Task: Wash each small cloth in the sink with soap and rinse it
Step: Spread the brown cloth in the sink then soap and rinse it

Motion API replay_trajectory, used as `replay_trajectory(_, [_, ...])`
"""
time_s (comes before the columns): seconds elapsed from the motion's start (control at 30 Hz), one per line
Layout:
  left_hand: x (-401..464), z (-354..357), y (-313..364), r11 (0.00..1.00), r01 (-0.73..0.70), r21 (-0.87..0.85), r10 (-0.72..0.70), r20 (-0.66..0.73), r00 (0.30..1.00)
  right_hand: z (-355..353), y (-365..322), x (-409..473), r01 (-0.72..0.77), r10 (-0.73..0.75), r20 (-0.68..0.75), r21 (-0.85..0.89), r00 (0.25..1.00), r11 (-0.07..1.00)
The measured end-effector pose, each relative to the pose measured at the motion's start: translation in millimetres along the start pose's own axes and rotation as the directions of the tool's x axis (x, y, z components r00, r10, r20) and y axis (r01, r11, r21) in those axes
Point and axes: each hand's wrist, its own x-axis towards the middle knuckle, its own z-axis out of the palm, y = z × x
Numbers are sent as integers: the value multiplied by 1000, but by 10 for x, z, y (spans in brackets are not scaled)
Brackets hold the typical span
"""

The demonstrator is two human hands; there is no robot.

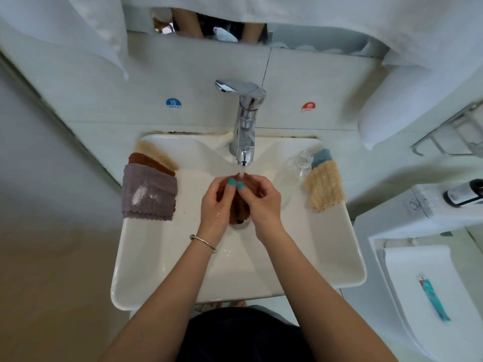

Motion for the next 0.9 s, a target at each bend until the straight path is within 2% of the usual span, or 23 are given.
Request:
replay_trajectory(0.13, [-16,72,49,999,-9,39,8,26,1000,-178,10,40,-26,28,-72,34,997,999])
replay_trajectory(0.3, [101,-107,-38,999,38,-14,-39,-82,996,-5,-57,16,-26,27,61,-16,998,1000])
replay_trajectory(0.47, [120,-171,-47,999,40,0,-40,-121,992,64,-9,75,129,-81,210,-224,974,966])
replay_trajectory(0.53, [110,-166,-7,1000,19,2,-18,-153,988,80,54,58,166,-79,256,-336,963,927])
replay_trajectory(0.6, [101,-170,4,1000,0,14,2,-182,983,84,79,37,182,-78,283,-361,956,915])
replay_trajectory(0.67, [112,-142,-34,997,-9,72,20,-148,989,43,59,30,198,-113,262,-325,958,925])
replay_trajectory(0.8, [156,127,-120,943,19,333,-29,26,999,-144,45,32,217,-181,153,-267,972,939])
replay_trajectory(0.9, [148,299,-95,944,6,331,9,-42,999,-170,69,14,193,-163,138,-239,977,952])
